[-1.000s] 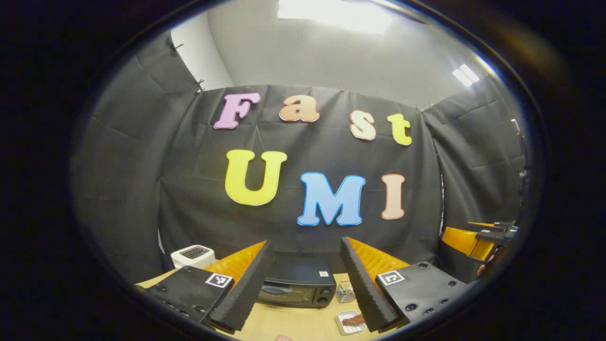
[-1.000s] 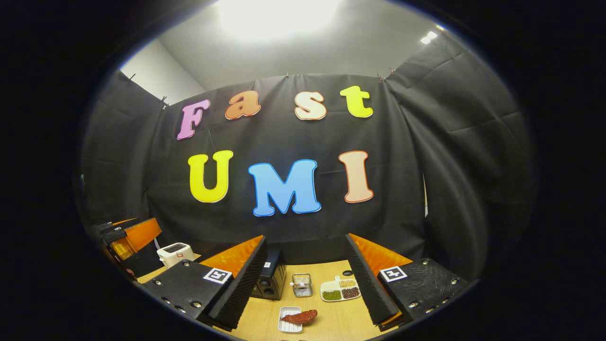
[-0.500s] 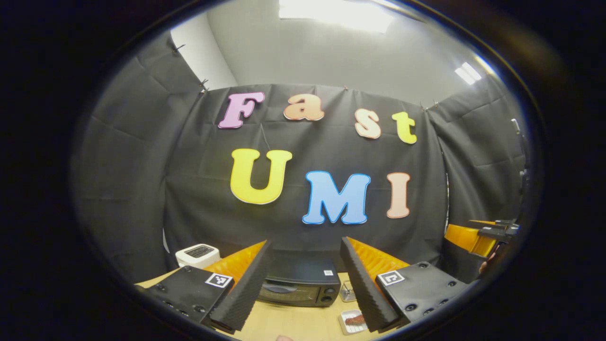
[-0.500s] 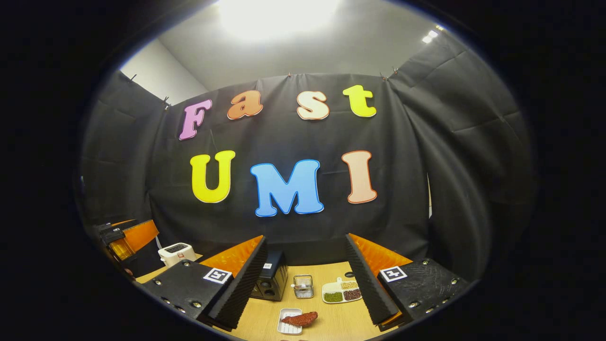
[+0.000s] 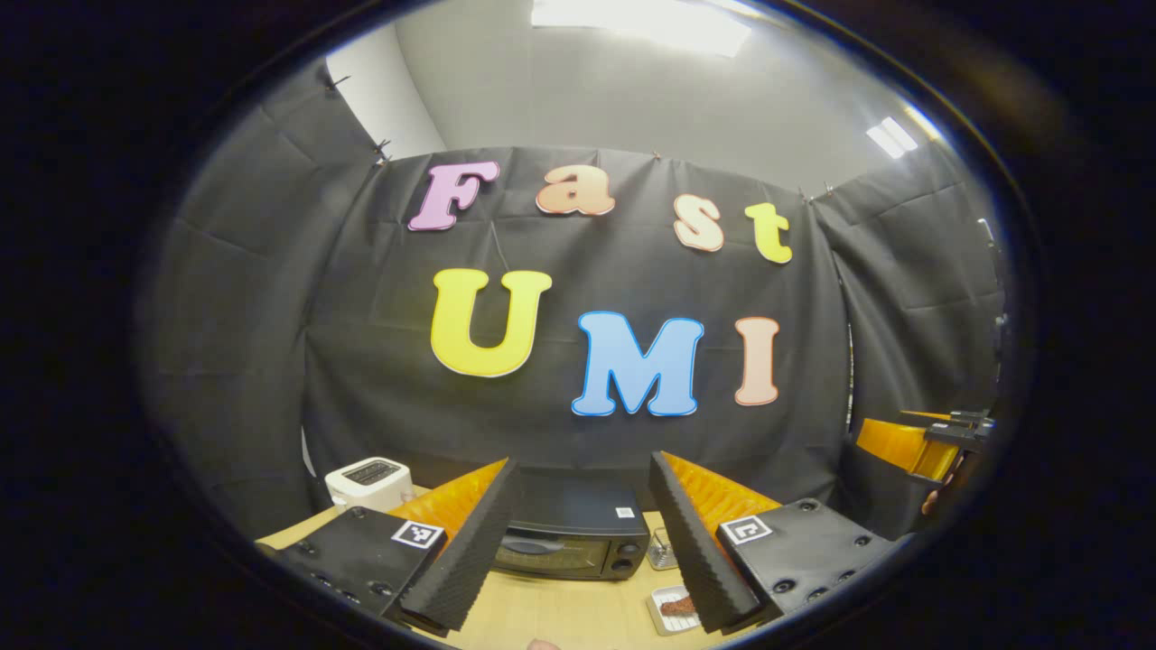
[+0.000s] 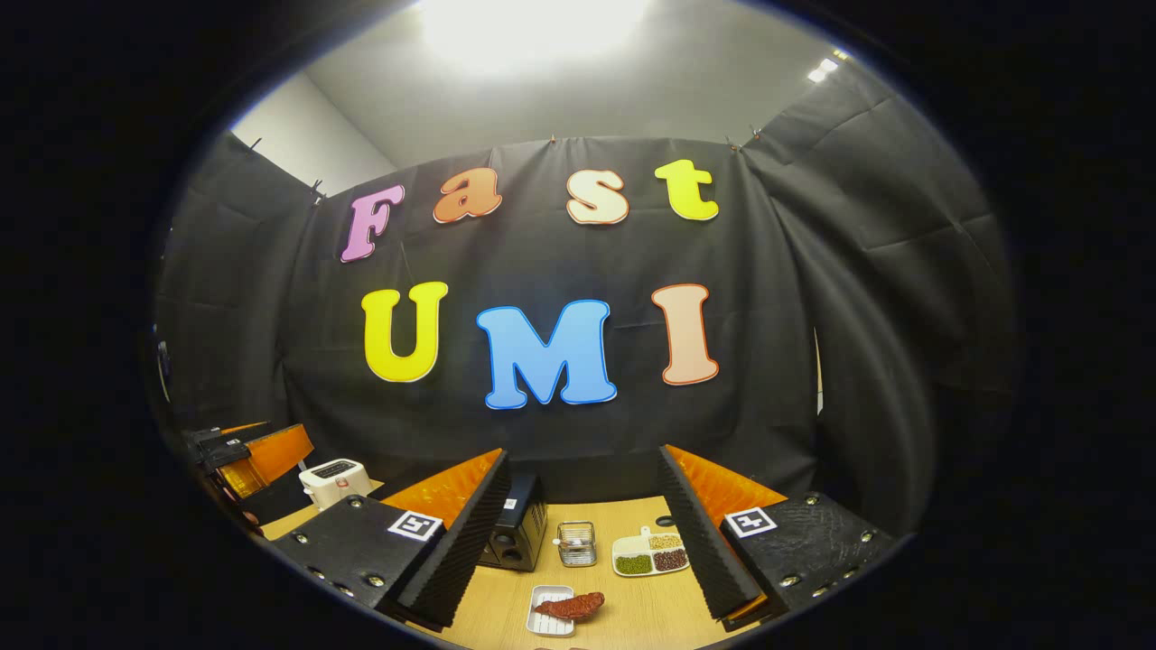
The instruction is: Open the electric oven with the left hand, put the food in, and close the electric oven.
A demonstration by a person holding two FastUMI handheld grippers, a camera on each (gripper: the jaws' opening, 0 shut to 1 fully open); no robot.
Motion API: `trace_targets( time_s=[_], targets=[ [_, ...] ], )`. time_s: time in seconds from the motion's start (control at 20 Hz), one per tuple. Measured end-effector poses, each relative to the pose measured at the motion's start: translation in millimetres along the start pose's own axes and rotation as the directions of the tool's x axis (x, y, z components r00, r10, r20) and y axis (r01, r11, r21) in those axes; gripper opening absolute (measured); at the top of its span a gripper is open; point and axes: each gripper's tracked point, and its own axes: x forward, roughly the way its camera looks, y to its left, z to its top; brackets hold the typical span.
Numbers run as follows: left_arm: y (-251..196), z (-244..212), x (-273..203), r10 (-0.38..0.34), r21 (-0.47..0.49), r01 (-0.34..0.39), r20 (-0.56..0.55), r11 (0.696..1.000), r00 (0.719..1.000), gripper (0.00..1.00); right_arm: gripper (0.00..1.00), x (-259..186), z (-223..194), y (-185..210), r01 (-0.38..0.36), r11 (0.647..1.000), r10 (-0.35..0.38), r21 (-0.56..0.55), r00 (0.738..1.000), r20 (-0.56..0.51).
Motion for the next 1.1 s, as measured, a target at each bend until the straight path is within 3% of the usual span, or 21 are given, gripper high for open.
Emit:
trace_targets(
  time_s=[0.5,0.55,1.1],
  targets=[
    [23,-82,78,-0.029,0.006,0.03,-0.145,1.0,0.989,0.99,0.98,9,-17,-13,0.05,0.999,-0.051,-0.009,0.998,-0.037],
    [28,-95,90,-0.031,0.005,0.032,-0.166,0.999,0.986,0.95,0.98,10,-18,-15,0.059,0.998,-0.059,-0.012,0.997,-0.042],
    [66,-232,201,-0.024,0.023,0.035,-0.375,0.999,0.927,0.99,0.98,14,-40,-33,0.146,0.989,-0.149,-0.034,0.983,-0.105]
  ],
)
